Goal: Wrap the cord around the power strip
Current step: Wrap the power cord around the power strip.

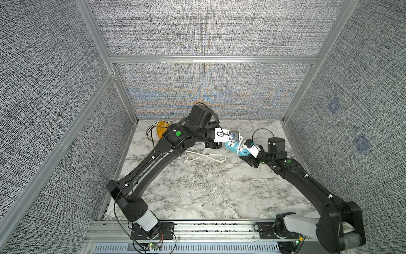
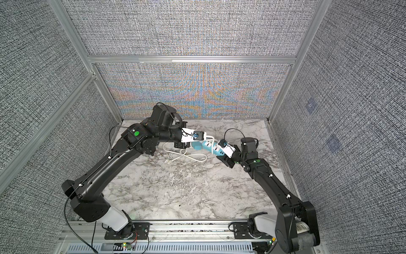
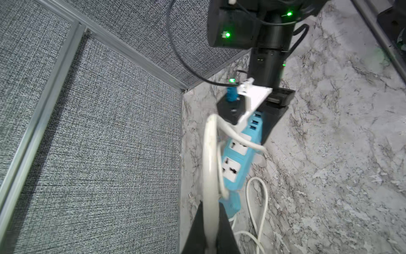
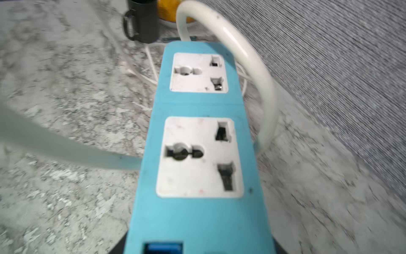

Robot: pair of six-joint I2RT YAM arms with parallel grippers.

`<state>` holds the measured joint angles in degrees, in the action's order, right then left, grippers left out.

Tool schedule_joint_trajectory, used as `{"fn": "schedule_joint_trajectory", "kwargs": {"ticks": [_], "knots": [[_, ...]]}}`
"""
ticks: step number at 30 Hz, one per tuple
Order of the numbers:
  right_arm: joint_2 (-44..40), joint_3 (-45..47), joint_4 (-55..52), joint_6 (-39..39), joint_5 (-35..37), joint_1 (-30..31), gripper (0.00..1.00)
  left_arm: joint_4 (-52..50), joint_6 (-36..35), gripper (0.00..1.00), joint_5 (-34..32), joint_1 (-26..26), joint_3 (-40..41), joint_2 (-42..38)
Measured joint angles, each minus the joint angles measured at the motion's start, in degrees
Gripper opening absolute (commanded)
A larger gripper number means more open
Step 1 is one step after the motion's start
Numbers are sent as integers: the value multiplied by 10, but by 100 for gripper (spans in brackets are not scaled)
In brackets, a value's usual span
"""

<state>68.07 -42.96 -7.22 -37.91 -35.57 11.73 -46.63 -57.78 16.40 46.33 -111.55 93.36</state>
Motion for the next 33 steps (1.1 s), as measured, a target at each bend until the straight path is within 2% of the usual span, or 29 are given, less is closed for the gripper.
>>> {"fn": "schedule_joint_trajectory", "kwargs": {"ticks": [4,8,13,17,22,27,30,33], "knots": [[-41,46,0,-46,-93,4,0,-18,-21,0,-10,-20,-37,37],[-83,65,28,-46,-177,7,0,-18,-21,0,6,-44,-70,75],[-151,115,192,87,-259,9,0,-18,-2,0,44,-60,-109,130],[-177,141,344,200,-276,9,0,-18,17,0,77,-58,-125,156],[-184,211,596,351,-225,9,0,-10,61,0,117,-59,-108,169],[-162,252,815,438,-100,9,0,33,123,0,174,-59,-38,157],[-139,268,887,461,-22,10,0,81,172,0,210,-59,13,136],[-136,253,896,456,36,14,0,131,210,0,247,-55,54,120]]}}
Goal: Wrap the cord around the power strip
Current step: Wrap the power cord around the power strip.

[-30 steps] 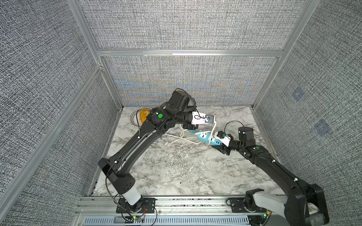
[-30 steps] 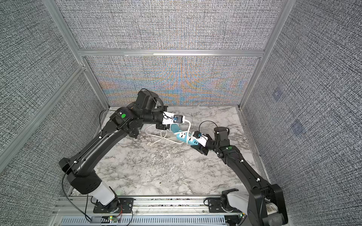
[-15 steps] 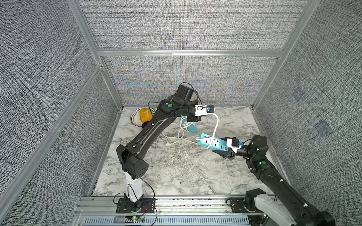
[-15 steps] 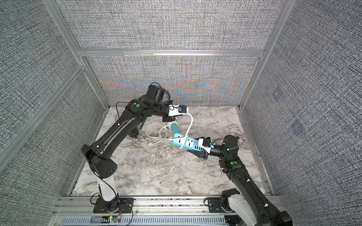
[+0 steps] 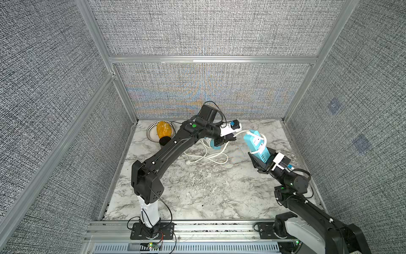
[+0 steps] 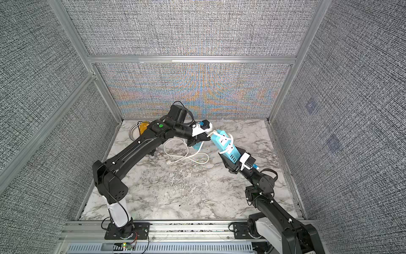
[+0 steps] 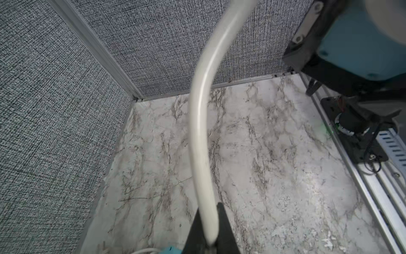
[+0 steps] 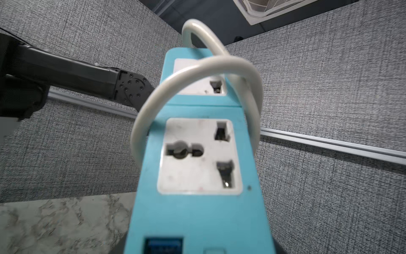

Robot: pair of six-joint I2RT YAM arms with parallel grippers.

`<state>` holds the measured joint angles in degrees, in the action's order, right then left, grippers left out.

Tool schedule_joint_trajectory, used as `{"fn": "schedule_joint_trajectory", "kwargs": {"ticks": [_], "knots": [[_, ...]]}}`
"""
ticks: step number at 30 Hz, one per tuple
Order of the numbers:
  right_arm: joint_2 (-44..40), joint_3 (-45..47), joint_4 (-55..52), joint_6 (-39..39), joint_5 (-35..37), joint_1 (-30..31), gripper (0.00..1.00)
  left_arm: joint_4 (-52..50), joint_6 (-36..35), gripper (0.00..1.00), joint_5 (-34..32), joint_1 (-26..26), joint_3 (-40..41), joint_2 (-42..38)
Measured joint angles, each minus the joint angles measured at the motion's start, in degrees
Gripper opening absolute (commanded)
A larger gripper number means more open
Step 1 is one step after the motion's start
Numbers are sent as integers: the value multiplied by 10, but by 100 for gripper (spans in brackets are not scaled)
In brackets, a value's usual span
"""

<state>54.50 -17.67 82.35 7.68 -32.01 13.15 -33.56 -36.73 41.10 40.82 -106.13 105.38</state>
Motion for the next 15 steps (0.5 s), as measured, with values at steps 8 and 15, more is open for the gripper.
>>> {"fn": "schedule_joint_trajectory", "kwargs": {"ticks": [8,15], "knots": [[-32,-96,-209,-92,185,9,0,55,51,3,20,34,20,-13],[-4,-163,-372,-168,284,11,0,26,52,3,-55,78,-28,9]]}}
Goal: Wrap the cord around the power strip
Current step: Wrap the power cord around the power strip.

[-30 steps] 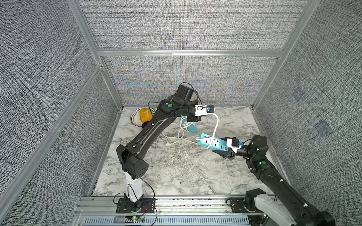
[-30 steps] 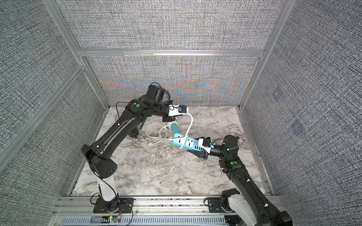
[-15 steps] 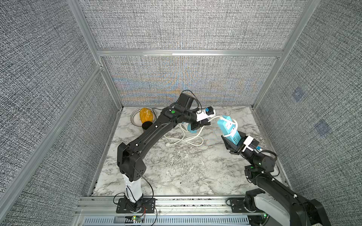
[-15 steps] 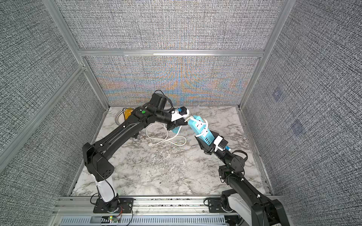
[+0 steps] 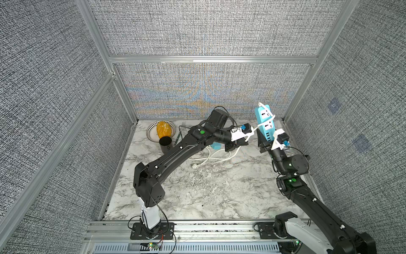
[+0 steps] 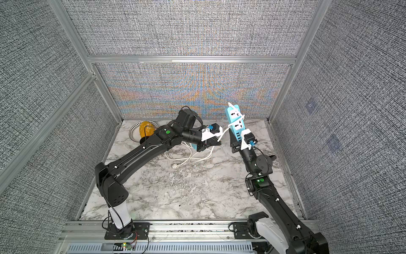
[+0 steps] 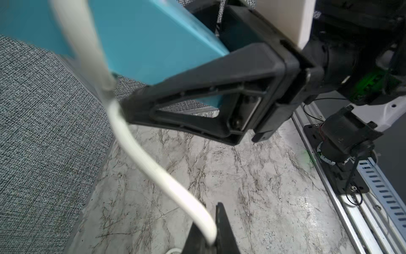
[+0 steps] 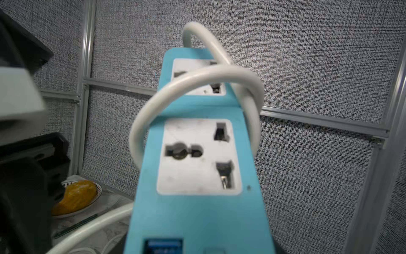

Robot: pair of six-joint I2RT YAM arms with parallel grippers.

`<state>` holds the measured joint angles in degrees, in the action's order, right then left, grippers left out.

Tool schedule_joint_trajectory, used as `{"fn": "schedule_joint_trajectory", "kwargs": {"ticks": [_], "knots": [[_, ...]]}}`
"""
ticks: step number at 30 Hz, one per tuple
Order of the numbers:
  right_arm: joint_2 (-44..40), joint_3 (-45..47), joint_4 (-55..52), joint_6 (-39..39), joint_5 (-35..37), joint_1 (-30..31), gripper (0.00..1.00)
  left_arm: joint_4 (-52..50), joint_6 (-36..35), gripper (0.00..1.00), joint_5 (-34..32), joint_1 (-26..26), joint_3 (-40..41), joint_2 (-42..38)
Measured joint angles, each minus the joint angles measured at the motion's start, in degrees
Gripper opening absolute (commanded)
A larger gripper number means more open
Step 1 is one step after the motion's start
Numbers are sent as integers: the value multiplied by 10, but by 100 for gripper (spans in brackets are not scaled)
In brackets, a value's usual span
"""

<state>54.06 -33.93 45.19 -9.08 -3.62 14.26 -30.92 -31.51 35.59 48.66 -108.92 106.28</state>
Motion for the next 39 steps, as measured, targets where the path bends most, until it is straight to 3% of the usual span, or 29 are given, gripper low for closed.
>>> {"fn": "schedule_joint_trajectory", "kwargs": {"ticks": [6,11,17,23,32,36,39], "knots": [[13,-38,-104,-81,37,1,0,14,10,8,-46,4,21,-8],[14,-73,-174,-112,43,1,0,130,54,11,-24,4,111,-17],[28,-111,-231,-95,82,-1,0,225,101,13,1,5,172,8],[28,-133,-193,-60,146,-2,0,252,125,21,37,15,239,46],[-3,-141,-146,-41,184,-4,0,265,129,26,13,16,271,102],[-10,-141,-146,-33,184,-4,0,294,136,21,5,16,278,112],[-16,-139,-146,-27,189,-7,0,311,139,6,6,16,278,122]]}}
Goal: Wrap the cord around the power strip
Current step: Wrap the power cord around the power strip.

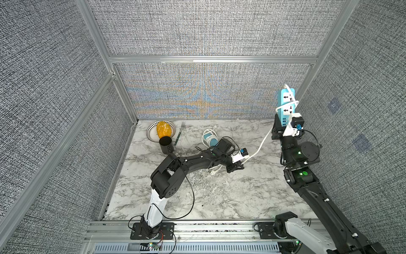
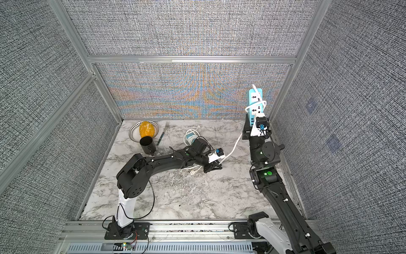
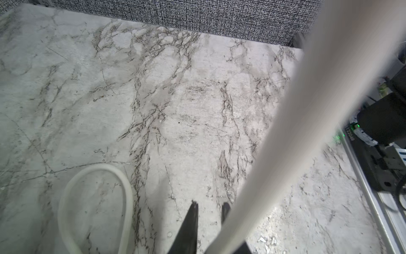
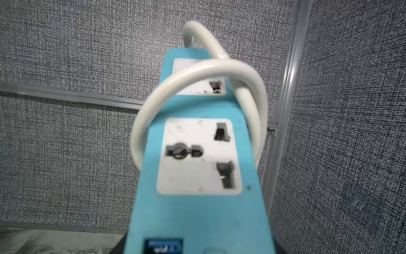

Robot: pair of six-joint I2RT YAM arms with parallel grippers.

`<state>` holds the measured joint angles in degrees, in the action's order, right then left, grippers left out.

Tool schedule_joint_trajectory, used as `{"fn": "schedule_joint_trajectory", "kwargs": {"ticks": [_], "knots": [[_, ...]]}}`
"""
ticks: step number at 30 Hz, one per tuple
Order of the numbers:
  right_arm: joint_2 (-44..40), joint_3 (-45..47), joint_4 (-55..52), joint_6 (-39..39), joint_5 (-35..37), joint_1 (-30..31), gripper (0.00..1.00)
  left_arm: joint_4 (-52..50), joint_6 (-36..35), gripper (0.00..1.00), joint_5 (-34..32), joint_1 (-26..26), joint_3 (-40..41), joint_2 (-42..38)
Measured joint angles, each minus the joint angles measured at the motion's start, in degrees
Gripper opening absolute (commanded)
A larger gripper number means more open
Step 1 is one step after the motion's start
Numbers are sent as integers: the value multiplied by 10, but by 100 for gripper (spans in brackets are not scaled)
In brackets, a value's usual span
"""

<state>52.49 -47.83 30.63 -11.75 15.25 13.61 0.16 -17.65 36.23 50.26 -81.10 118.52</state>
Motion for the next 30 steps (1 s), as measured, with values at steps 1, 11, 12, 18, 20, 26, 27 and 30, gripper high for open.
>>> {"fn": "schedule_joint_trajectory", "kwargs": {"ticks": [1,11,12,18,20,26,27,30], "knots": [[0,0,0,1,3,-4,0,4,1,3,1,0,6,0],[13,-9,-90,65,-64,-139,0,-83,-33,0,-147,-4,44,-160],[12,-5,-98,69,-76,-146,0,-104,-41,0,-172,-7,35,-170],[0,12,-126,106,-170,-192,0,-197,-79,0,-286,-48,-3,-214],[3,10,-135,117,-197,-201,0,-223,-92,0,-308,-57,-10,-232],[57,-1,-197,101,-237,-210,0,-266,-156,0,-256,-55,-20,-316],[66,1,-206,97,-242,-210,0,-271,-165,0,-245,-54,-21,-326],[96,4,-228,80,-259,-210,0,-297,-196,0,-212,-50,-40,-345]]}}
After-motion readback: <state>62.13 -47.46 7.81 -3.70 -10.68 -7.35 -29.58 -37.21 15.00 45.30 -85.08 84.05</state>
